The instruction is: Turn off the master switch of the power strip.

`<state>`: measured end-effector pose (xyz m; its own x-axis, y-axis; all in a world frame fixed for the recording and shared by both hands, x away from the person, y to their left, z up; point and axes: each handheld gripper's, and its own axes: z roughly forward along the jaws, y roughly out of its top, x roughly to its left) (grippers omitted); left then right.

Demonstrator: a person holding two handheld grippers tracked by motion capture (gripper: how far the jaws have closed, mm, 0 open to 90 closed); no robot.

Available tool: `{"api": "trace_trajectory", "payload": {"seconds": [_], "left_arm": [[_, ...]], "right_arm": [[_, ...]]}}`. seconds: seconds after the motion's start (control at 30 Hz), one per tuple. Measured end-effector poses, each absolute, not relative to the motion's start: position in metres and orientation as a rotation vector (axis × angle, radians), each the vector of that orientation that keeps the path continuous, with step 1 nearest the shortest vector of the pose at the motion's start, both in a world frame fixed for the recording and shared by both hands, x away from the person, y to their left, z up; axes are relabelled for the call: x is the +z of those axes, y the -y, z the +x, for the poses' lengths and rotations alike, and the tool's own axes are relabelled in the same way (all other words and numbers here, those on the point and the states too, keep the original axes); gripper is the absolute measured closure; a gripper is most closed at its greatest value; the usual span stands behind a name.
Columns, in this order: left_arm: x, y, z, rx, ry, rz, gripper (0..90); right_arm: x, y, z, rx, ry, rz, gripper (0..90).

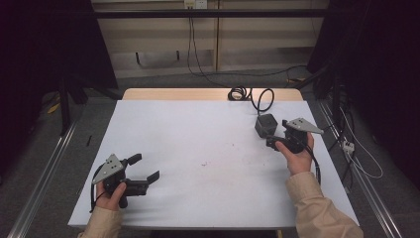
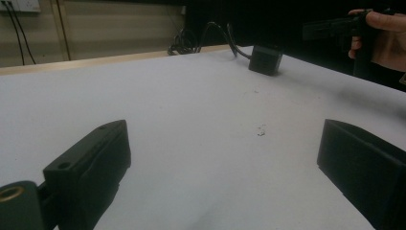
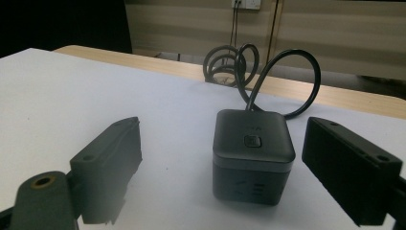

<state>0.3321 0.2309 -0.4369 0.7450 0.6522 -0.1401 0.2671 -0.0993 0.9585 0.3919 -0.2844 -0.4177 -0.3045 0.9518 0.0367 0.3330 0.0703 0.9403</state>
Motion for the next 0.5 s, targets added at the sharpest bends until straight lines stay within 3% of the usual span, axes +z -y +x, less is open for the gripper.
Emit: {"api": "trace_trajectory", "payload": {"seconds": [0.5], "left_arm": [[-0.4368, -0.2314, 0.332, 0.378, -0.734, 1.682, 4.2]], "right_arm": [[-0.4168, 0.2855, 0.4004, 1.22, -1.723, 1.287, 14.1]]}}
